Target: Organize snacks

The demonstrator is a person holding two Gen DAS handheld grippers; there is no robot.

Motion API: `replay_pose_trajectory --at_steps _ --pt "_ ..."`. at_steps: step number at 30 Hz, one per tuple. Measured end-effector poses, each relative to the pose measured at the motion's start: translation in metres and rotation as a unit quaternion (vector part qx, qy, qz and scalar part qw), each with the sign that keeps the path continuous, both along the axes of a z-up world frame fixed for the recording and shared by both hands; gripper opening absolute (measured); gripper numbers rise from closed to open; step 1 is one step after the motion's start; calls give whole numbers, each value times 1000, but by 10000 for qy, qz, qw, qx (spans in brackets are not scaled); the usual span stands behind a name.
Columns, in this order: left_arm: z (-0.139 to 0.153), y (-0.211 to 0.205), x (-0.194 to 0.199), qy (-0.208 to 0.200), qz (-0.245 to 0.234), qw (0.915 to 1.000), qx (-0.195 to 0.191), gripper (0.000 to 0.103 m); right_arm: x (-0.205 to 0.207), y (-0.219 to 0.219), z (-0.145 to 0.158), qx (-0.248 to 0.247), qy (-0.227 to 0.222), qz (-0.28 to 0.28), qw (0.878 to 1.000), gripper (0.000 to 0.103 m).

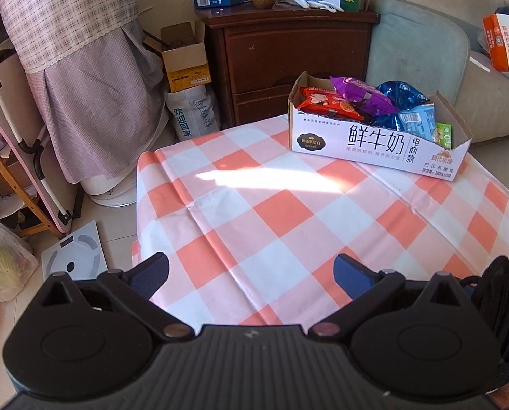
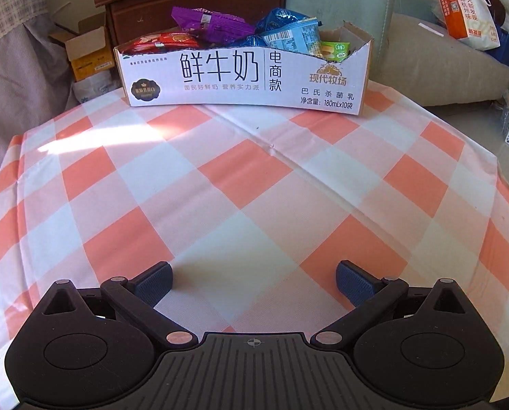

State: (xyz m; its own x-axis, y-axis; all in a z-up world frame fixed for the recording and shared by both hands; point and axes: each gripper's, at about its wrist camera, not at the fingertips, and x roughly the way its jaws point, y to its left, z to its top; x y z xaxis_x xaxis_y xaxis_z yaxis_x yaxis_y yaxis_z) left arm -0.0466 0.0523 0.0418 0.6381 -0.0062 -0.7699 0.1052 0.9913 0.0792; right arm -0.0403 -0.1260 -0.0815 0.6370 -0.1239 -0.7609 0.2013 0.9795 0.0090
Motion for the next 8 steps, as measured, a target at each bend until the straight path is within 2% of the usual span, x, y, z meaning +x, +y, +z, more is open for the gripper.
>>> replay_pose_trajectory --at_steps 8 --pt "1 7 -1 -28 79 10000 -22 102 2 12 -7 -103 -555 276 9980 103"
